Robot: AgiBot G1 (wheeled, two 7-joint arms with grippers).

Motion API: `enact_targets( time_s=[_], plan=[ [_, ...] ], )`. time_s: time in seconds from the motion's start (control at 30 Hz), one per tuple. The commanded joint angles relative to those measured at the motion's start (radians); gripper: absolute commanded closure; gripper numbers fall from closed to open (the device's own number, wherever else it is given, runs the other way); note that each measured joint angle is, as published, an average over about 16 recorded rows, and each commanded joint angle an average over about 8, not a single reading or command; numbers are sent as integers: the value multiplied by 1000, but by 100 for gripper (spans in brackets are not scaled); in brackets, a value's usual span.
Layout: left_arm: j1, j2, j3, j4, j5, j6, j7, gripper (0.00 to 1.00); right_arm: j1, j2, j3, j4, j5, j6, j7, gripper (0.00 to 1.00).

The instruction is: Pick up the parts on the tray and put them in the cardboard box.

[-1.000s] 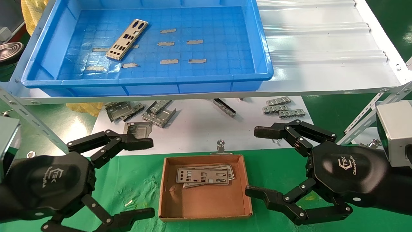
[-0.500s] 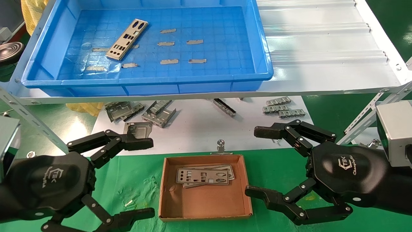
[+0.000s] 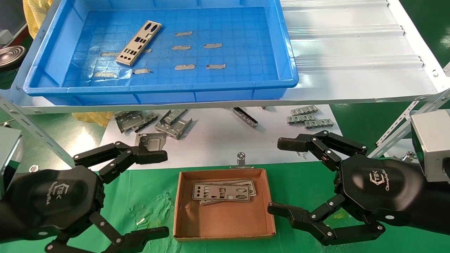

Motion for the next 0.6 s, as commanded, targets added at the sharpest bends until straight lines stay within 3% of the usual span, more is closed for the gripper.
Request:
enact_targets(
  time_s=[0.03,0.6],
  plan=[
    [0,0,0,0,0,0,0,0,0,0,0,0,0,0,0,0],
    [0,0,0,0,0,0,0,0,0,0,0,0,0,0,0,0]
  ],
)
